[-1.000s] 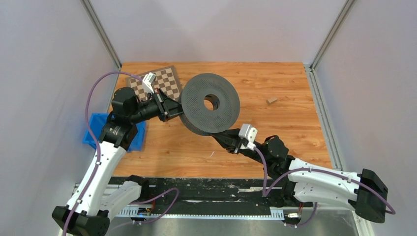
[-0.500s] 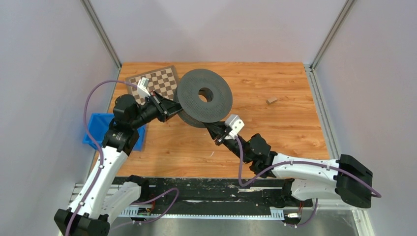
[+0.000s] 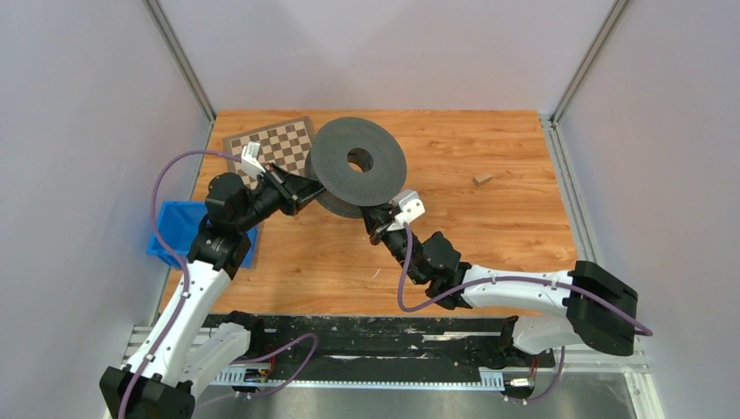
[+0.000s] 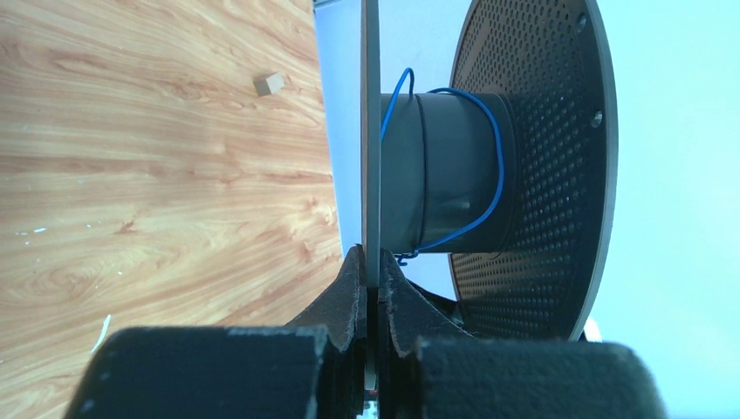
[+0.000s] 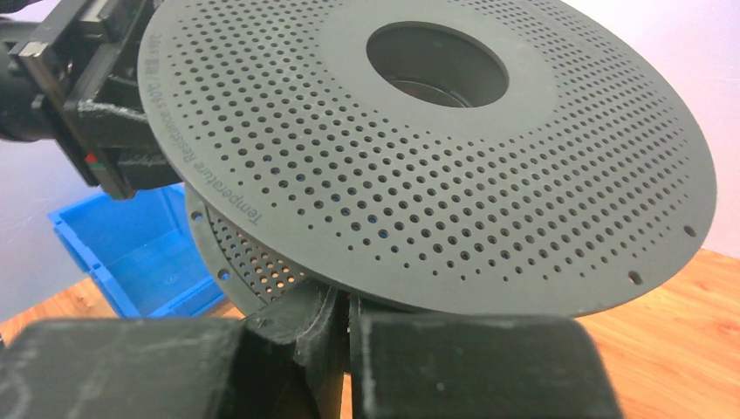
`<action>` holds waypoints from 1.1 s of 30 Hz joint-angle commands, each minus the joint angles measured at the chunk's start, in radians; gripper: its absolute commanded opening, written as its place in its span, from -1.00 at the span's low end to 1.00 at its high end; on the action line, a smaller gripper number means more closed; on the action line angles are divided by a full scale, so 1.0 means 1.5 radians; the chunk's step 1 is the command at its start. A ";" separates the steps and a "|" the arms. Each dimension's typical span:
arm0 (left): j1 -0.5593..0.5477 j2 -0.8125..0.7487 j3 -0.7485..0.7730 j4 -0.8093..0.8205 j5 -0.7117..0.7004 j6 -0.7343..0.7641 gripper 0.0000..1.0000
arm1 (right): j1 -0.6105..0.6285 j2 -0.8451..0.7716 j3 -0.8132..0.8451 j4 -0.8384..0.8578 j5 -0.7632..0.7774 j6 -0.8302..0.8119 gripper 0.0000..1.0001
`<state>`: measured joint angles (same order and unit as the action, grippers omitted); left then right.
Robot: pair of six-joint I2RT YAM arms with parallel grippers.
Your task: Wrap the cables
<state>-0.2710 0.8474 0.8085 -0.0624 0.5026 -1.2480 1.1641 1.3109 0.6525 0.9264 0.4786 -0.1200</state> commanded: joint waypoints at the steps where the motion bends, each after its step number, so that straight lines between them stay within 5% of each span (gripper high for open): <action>1: -0.021 -0.035 0.008 0.118 0.107 -0.040 -1.00 | -0.002 0.039 0.039 -0.036 0.054 0.036 -0.87; 16: -0.024 -0.042 -0.017 0.132 0.081 -0.034 -1.00 | 0.003 0.055 0.049 -0.026 0.055 0.058 -0.85; 33: -0.023 -0.002 0.005 0.124 0.068 -0.020 -1.00 | 0.005 -0.047 -0.037 -0.064 0.043 0.055 -0.79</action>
<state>-0.2871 0.8635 0.7589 -0.0086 0.5079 -1.2694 1.1713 1.2789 0.6209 0.8852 0.5591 -0.0441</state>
